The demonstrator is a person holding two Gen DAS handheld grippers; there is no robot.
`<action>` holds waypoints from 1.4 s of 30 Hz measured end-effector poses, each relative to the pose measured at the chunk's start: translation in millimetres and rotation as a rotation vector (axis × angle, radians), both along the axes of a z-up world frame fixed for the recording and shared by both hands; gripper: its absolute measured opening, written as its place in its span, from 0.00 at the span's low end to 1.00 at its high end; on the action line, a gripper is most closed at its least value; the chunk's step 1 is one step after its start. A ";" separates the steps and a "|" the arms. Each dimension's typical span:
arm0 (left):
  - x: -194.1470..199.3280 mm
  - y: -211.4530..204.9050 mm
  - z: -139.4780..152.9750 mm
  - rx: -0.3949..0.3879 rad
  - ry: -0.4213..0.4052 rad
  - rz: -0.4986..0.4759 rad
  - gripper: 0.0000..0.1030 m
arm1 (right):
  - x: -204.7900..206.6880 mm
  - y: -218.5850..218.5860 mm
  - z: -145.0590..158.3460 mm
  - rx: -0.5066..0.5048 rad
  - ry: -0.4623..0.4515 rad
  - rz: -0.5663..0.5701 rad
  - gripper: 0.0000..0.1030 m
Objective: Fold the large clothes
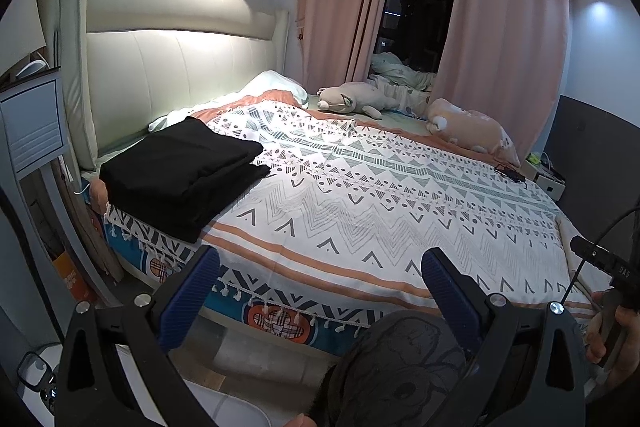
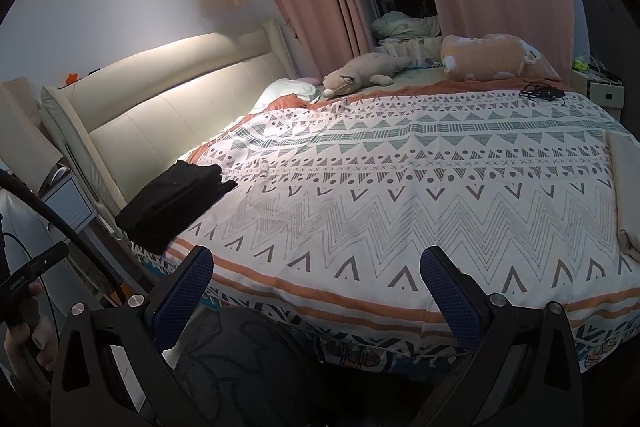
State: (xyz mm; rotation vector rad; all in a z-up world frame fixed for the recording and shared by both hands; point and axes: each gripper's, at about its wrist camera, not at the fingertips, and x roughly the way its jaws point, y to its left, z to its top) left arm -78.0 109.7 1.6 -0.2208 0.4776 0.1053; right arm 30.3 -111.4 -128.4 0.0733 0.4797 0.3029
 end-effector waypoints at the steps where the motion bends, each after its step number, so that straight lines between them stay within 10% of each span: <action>1: 0.0 0.2 0.0 -0.001 -0.001 -0.001 1.00 | -0.1 0.4 -0.9 -0.002 -0.002 0.000 1.00; 42: -3.5 0.4 1.0 0.001 -0.018 0.005 1.00 | 0.2 -3.0 -1.8 0.009 0.005 -0.015 1.00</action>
